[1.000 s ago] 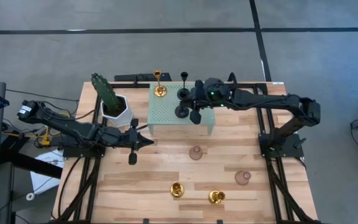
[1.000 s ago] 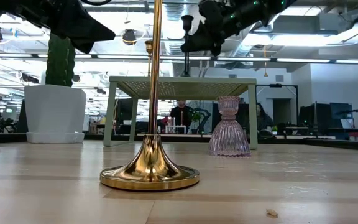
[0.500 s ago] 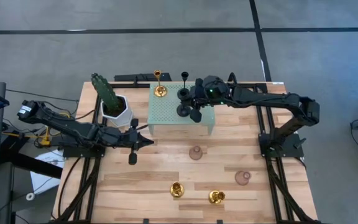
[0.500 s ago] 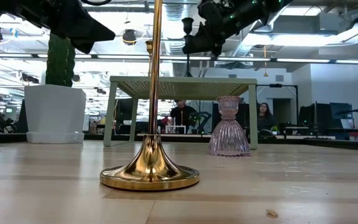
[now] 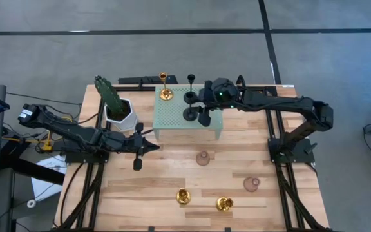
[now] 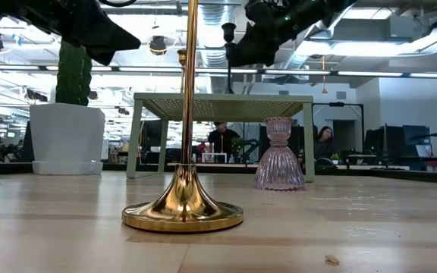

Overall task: Pick & Place candle stick holders
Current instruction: Put the left gold candle holder on the shelf

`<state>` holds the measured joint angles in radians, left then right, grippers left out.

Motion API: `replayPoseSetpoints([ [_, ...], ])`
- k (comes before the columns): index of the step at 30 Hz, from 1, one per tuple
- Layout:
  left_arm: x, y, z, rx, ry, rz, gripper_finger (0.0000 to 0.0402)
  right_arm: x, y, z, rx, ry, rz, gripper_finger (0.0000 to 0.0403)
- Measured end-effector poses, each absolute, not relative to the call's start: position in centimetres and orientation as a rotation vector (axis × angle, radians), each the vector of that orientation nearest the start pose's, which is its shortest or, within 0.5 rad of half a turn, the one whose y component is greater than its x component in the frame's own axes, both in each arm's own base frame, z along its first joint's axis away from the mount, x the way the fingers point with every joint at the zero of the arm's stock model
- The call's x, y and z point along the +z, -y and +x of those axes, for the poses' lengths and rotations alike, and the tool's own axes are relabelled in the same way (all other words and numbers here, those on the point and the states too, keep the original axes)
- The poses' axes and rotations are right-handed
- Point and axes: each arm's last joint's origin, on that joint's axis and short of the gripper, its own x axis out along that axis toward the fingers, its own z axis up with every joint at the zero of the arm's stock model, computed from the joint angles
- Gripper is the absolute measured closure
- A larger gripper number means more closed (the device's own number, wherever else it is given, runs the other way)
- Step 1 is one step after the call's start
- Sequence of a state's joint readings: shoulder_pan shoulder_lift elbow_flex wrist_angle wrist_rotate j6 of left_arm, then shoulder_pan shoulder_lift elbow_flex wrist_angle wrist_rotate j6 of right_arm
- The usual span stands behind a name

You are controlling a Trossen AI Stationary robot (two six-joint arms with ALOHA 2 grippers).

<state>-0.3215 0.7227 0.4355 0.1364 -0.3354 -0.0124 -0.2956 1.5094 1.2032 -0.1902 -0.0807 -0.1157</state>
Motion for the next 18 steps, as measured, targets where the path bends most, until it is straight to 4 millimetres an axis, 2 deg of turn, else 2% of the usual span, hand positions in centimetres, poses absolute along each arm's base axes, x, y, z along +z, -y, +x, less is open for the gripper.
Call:
replayPoseSetpoints([
  [5,25.2,4.4,16.2,0.015,-0.143,0.036,0.0394,30.8,9.3,31.3,-0.172,-0.57,-0.021,0.022],
  [9,25.2,4.4,16.2,0.015,-0.143,0.036,0.0394,31.5,8.2,29.9,-0.149,-0.625,-0.016,0.0226],
  [12,25.2,4.4,16.2,0.015,-0.143,0.036,0.0394,32.1,6.9,28.8,-0.113,-0.659,-0.02,0.0251],
  [18,25.2,4.4,16.2,0.015,-0.143,0.037,0.0394,33.4,3.8,26.8,-0.025,-0.687,-0.041,0.0338],
])
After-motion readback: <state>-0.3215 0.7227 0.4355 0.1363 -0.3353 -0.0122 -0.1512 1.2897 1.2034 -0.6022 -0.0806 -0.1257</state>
